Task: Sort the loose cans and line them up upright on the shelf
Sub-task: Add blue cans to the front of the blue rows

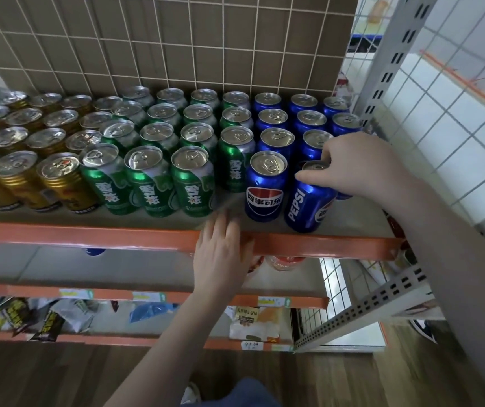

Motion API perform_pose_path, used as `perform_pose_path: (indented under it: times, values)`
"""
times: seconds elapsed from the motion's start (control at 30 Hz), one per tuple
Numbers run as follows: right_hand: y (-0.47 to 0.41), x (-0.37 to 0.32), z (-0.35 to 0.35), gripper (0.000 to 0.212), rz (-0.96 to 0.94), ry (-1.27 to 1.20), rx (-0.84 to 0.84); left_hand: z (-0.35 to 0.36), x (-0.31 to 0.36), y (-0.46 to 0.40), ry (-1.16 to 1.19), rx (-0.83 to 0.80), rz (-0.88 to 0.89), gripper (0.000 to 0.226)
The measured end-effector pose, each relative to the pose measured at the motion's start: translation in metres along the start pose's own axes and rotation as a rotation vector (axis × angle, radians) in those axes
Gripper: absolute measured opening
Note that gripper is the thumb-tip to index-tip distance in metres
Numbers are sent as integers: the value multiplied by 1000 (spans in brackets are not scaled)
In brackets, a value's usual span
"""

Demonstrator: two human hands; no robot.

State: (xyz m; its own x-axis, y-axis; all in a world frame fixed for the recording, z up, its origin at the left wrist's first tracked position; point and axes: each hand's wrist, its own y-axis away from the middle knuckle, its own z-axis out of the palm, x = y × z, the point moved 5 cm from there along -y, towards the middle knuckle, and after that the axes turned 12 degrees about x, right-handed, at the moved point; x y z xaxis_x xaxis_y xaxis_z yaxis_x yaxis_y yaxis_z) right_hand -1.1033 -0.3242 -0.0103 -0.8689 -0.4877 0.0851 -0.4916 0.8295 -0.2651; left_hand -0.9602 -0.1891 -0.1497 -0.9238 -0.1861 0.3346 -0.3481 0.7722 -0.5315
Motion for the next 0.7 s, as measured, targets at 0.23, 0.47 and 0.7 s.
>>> perform_pose_path:
  times: [0.23, 0.47, 0.7]
  values:
    - [5, -4, -5, 53, -176, -200, -191, 9, -3, 5, -78, -5, 82, 50]
    - [5, -11, -10, 43, -110, -167, -47, 11, -5, 3, -76, 7, 90, 49]
    - [5, -9, -9, 48, -33, -168, 63, 10, -6, 3, -94, -22, 103, 48]
